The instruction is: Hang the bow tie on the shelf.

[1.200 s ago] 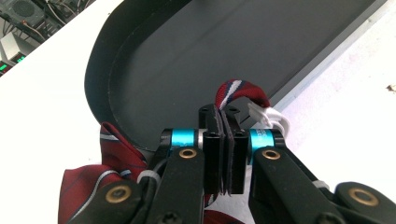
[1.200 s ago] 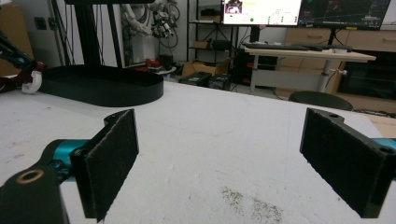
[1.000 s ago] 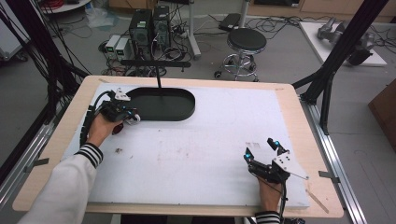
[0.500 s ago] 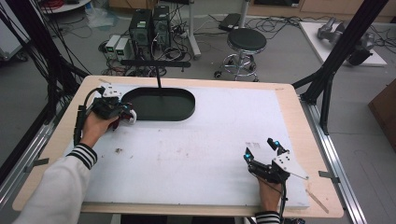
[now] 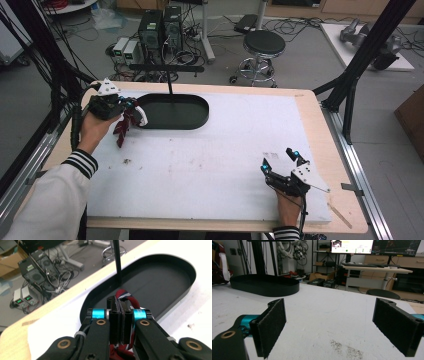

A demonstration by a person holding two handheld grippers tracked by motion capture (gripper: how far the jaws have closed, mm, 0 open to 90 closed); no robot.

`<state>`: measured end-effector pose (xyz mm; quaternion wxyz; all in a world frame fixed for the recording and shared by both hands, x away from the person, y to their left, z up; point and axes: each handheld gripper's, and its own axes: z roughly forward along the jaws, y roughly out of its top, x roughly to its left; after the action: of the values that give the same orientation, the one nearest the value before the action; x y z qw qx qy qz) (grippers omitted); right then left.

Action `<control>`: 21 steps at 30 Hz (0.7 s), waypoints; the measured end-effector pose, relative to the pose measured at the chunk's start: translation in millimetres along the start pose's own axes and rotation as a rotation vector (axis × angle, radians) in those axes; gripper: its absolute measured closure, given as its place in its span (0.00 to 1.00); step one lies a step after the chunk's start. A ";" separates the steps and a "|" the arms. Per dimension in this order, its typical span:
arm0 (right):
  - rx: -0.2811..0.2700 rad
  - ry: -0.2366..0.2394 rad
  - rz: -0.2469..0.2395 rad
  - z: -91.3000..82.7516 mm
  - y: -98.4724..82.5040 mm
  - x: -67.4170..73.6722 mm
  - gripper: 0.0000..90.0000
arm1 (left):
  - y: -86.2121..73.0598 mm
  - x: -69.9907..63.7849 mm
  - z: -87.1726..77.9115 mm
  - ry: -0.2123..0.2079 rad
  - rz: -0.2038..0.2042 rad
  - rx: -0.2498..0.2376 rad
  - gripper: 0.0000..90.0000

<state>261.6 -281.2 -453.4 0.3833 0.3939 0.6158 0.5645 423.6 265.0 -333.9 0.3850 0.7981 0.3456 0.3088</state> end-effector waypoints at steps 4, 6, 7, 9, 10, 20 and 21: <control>0.000 0.000 0.001 0.0 0.0 0.0 0.12 | 5.0 2.2 -5.5 -0.015 -0.014 -0.072 0.98; 0.000 0.000 0.000 0.0 0.0 0.0 0.12 | 7.3 3.3 -6.9 -0.017 -0.019 -0.093 0.98; 0.000 0.000 0.000 0.0 0.0 0.0 0.12 | 8.3 4.3 -7.3 -0.019 -0.020 -0.097 0.98; 0.001 0.000 0.003 -0.1 0.0 0.0 0.12 | 10.6 5.0 -7.0 -0.019 -0.024 -0.104 0.98; 0.000 0.001 0.003 0.0 0.0 0.0 0.12 | 12.1 5.4 -6.9 -0.019 -0.022 -0.104 0.98; 0.003 0.001 0.002 0.1 0.1 0.0 0.12 | 32.7 9.2 -3.4 -0.014 -0.012 -0.133 0.98; 0.003 0.001 0.002 0.1 0.2 0.1 0.12 | 34.2 9.7 -2.8 -0.008 -0.012 -0.143 0.98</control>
<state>261.7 -281.1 -453.2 0.3820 0.3947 0.6165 0.5641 437.7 257.9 -301.9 0.4444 0.7675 0.3260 0.3273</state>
